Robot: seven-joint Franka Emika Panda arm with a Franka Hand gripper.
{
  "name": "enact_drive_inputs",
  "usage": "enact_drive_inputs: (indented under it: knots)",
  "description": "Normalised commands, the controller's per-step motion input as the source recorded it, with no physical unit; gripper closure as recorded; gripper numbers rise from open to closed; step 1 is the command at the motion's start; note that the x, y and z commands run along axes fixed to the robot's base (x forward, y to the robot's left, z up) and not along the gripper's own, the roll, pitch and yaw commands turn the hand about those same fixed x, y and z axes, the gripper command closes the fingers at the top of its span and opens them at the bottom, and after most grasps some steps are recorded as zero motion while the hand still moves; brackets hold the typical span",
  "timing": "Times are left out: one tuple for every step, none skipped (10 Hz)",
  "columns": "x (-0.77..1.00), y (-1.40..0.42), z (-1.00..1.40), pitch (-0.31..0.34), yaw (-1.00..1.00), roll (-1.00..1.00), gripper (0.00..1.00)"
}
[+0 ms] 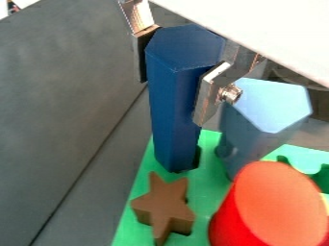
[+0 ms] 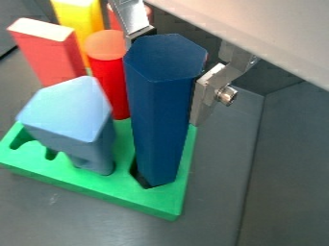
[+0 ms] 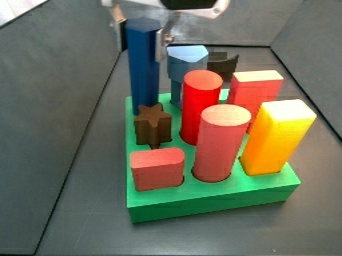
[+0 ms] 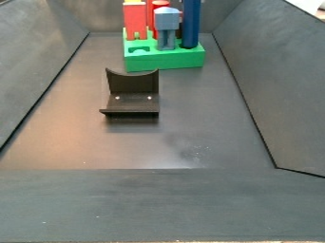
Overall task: Pick up the hexagon object. Move up. Place the hexagon object on the fixture. Regrasp the hexagon object. Move to above the board. Insert the hexagon object.
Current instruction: Insert the hexagon object.
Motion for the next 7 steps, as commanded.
enact_drive_inputs:
  knots:
    - [0.33,0.08,-0.41,0.026,-0.14,0.03,1.0]
    - [0.35,0.0,-0.47,0.0,-0.2,0.03,1.0]
    - [0.43,0.01,-0.57,0.0,-0.4,0.0,1.0]
    - [0.26,0.03,-0.69,0.0,-0.41,0.01,1.0]
    - [0.1,0.03,-0.75,0.0,-0.37,0.04,1.0]
    - [0.0,0.0,-0.83,0.0,-0.5,0.0,1.0]
    - [0.0,0.0,-1.0,-0.014,-0.49,0.0,1.0]
